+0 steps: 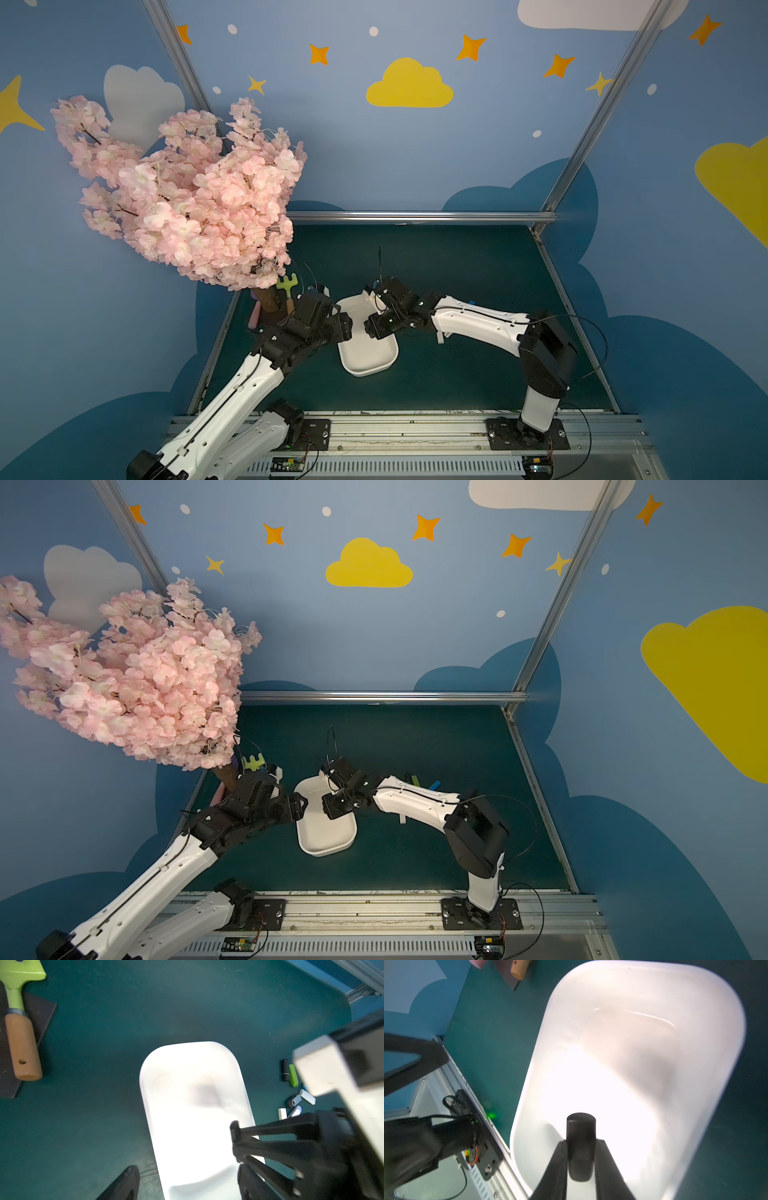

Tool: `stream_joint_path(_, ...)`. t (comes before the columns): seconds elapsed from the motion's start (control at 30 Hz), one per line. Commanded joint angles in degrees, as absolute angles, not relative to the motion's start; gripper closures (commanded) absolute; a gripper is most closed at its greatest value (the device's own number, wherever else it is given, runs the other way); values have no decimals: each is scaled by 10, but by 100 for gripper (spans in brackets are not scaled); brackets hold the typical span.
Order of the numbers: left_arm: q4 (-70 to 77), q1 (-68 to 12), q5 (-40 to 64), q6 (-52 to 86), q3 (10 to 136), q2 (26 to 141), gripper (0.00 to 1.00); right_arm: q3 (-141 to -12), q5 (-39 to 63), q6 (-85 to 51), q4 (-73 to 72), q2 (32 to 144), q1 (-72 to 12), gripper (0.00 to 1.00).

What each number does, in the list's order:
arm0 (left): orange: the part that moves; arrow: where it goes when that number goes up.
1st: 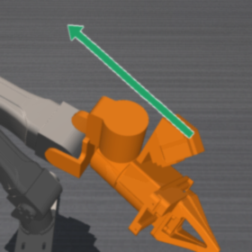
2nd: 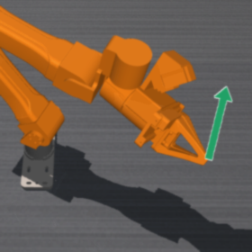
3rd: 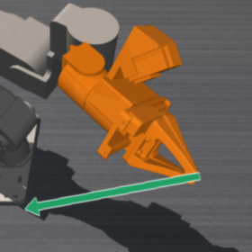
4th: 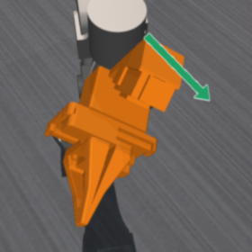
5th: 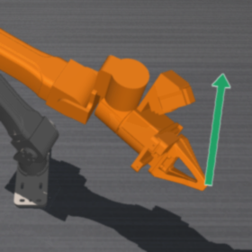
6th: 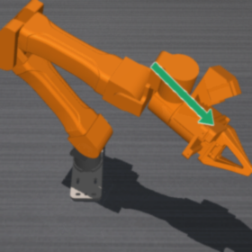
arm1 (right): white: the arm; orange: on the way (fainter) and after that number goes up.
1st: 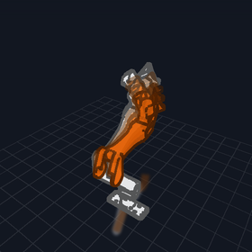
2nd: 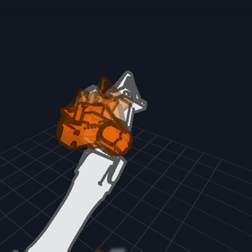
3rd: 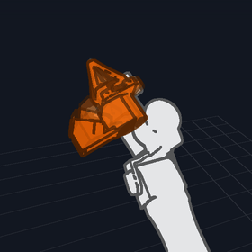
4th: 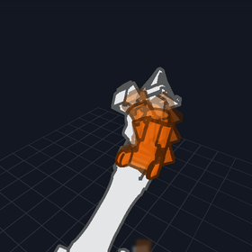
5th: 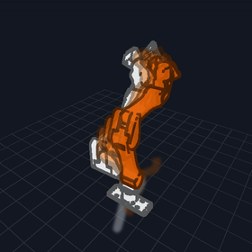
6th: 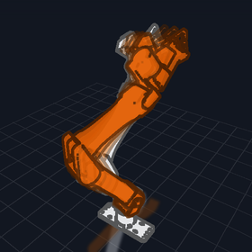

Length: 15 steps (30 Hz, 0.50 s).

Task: Put the usb flash drive into the storage box
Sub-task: Place the USB flash in the storage box.

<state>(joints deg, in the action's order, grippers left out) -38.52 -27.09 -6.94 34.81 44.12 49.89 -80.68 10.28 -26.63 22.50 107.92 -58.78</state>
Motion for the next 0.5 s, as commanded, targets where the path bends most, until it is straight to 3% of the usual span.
stream_joint_path(0.0, -397, -268, -84, 351, 437, 488, 22, -855, 98, -276, 243, 1130, -596, 77)
stream_joint_path(0.23, -395, -266, -81, 352, 433, 497, 22, -933, 70, -268, 290, 1217, -606, 72)
stream_joint_path(0.3, -396, -266, -80, 352, 433, 497, 22, -946, 65, -264, 300, 1227, -608, 64)
stream_joint_path(0.4, -394, -266, -78, 350, 433, 493, 21, -957, 63, -257, 308, 1231, -612, 44)
stream_joint_path(0.47, -394, -267, -77, 351, 433, 489, 20, -958, 63, -250, 308, 1221, -613, 39)
